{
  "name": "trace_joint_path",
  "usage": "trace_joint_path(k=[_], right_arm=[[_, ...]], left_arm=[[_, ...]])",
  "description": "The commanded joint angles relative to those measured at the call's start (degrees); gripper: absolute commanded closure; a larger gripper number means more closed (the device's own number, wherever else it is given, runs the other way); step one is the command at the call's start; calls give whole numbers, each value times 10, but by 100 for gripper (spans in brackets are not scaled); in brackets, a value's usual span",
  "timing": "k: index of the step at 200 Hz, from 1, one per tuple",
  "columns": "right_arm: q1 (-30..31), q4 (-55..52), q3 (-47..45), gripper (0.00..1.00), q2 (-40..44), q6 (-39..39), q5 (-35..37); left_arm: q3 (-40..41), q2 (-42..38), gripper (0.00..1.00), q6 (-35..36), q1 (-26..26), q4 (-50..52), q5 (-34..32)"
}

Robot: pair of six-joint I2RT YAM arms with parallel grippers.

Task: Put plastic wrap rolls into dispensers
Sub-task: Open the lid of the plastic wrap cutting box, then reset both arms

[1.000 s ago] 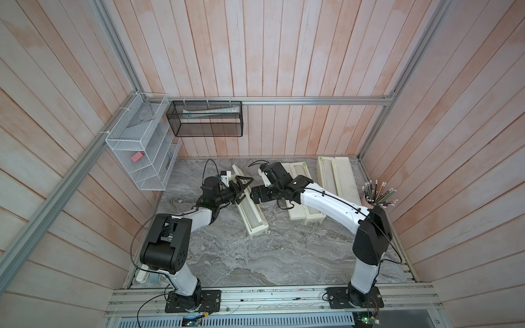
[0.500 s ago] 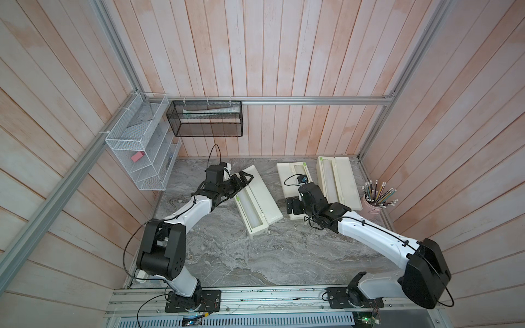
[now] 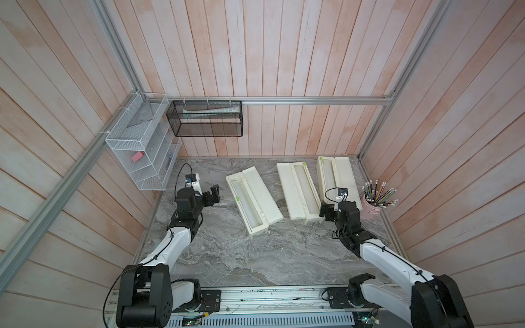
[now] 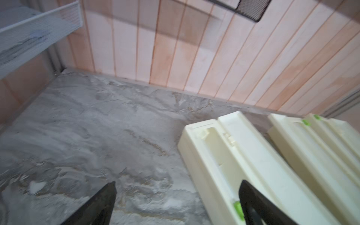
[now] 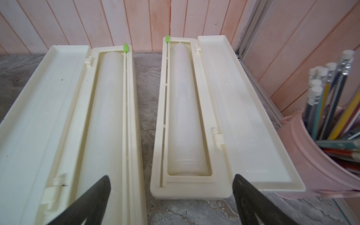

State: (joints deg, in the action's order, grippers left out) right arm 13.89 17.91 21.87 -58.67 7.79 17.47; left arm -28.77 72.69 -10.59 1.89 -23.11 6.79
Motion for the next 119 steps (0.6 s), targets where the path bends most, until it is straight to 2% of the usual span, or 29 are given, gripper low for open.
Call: trace_joint_path(k=[1, 17, 28, 34, 48, 67, 85, 104, 114, 119], right_arm=[[-55, 128, -52, 2, 35, -9, -58], [-85, 229, -106, 2, 41, -18, -79], [-97, 289, -130, 2, 26, -27, -83], [-102, 316, -137, 2, 10, -30, -82], [-115, 359, -139, 2, -35, -43, -74], [-129, 485, -155, 2, -115, -53, -74], [-145, 540, -140, 2, -179, -44, -97], [-157, 545, -109, 2, -240, -48, -111], [-163, 588, -106, 2, -295, -38, -110], [-162, 651, -113, 2, -322, -39, -111]], left_arm=[[81, 41, 0, 58, 5, -209, -35], [107, 76, 0, 80, 4, -300, -21], [88, 83, 0, 90, 3, -271, -26], [93, 92, 0, 94, 4, -292, -25], [136, 126, 0, 95, 7, -412, -17], [180, 180, 0, 90, 8, -553, -38], [149, 161, 0, 82, 8, -460, -54], [137, 167, 0, 82, 7, -447, -67], [139, 170, 0, 83, 6, -457, -69], [139, 169, 0, 83, 5, -455, -69]])
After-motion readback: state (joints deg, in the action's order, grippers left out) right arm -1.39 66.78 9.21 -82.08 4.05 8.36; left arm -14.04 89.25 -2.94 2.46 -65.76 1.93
